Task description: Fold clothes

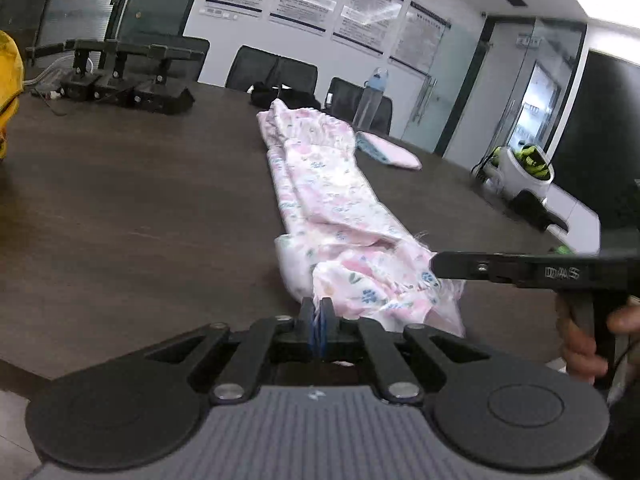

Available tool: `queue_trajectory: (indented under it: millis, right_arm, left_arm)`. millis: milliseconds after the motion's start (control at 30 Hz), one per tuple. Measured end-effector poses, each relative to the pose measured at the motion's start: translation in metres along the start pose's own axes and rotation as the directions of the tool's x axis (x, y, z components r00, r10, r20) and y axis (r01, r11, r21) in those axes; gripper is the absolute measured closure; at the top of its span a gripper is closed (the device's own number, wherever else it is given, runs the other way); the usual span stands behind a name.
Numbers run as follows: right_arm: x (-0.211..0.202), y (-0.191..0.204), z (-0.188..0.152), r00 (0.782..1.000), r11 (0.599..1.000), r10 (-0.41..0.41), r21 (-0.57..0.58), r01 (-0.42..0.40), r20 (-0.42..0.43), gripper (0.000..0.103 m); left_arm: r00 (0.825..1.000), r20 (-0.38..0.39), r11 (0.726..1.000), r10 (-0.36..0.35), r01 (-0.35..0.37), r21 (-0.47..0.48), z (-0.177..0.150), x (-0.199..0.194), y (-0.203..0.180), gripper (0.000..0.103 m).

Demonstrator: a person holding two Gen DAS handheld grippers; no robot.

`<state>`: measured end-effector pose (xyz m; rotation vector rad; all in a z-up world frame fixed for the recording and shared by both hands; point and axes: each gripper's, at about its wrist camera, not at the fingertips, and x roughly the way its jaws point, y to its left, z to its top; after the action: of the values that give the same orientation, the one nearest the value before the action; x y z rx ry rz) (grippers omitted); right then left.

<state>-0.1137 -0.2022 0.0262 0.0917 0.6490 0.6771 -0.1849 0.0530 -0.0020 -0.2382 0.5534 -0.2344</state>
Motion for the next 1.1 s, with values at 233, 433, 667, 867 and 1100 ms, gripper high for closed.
queue_trajectory:
  millis: [233, 433, 667, 867, 1100]
  right_arm:
    - [0.015, 0.003, -0.007, 0.988, 0.991, -0.131, -0.029, 0.129, -0.083, 0.077]
    - [0.005, 0.003, -0.006, 0.98, 0.982, -0.186, -0.027, 0.185, -0.064, 0.076]
    - [-0.04, 0.033, -0.014, 0.997, 0.931, 0.067, -0.363, -0.049, 0.038, 0.052]
    - [-0.013, 0.031, -0.016, 0.997, 0.915, 0.059, -0.397, -0.077, -0.057, 0.084]
    - [-0.02, 0.02, -0.03, 0.997, 0.929, 0.023, -0.366, -0.049, -0.076, 0.085]
  left_arm:
    - [0.967, 0.16, 0.973, -0.198, 0.175, 0.147, 0.016, -0.039, 0.006, 0.098]
    - [0.965, -0.028, 0.91, -0.26, 0.255, 0.326, 0.017, 0.015, -0.029, 0.097]
    - [0.962, -0.164, 0.908, -0.219, 0.263, 0.327, 0.023, 0.056, -0.032, 0.097]
    - [0.955, -0.17, 0.933, -0.242, 0.277, 0.231, 0.031, 0.055, -0.02, 0.062]
    - [0.955, -0.196, 0.927, -0.222, 0.269, 0.26, 0.032, 0.058, -0.021, 0.059]
